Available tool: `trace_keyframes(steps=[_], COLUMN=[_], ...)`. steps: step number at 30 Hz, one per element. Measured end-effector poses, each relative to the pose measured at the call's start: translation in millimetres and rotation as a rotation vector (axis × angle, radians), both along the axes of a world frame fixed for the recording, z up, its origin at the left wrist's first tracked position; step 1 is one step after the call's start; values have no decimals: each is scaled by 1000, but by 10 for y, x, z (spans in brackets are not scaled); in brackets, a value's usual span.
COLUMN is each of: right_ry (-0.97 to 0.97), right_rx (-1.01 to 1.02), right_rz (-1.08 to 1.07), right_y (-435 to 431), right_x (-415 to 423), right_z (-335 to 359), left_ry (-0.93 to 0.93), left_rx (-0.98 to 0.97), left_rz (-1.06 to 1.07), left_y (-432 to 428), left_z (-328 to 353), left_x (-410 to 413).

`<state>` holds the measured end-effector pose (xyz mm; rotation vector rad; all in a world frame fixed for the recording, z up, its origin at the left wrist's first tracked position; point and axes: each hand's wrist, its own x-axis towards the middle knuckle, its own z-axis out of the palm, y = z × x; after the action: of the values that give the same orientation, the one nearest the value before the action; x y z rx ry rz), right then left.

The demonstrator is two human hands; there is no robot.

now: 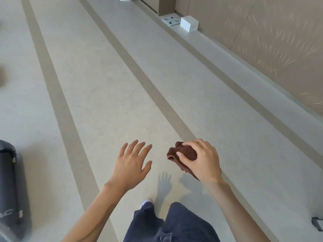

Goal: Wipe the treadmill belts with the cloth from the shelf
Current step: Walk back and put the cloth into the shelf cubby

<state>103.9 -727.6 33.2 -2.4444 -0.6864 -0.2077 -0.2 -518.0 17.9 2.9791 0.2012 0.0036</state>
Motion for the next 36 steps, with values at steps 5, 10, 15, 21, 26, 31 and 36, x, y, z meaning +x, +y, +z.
trace_keyframes(steps=[5,10,15,21,26,31,36], right_ry=[16,-32,10,22,17,13,-13], right_rx=[4,-3,-9,-13,11,13,16], right_rz=[23,40,70,107,147,166,133], right_y=[439,763,996,1226,1512,1834,2320], right_x=[602,1347,2292,3447,4121,4639,5230], right_z=[-55,-254,-218,-165,-173,-246,-323], left_ry=[3,2,51,33,10,52,56], left_rx=[7,-23,-28,-22,-38,-14,-14], left_rz=[-13,13,41,103,112,90,65], left_y=[376,633,792,984,1155,1567,2137], left_z=[-131,-304,-274,-155,-98,-223,-338], left_x=[538,1201,2082,3316,3921,4404,5039])
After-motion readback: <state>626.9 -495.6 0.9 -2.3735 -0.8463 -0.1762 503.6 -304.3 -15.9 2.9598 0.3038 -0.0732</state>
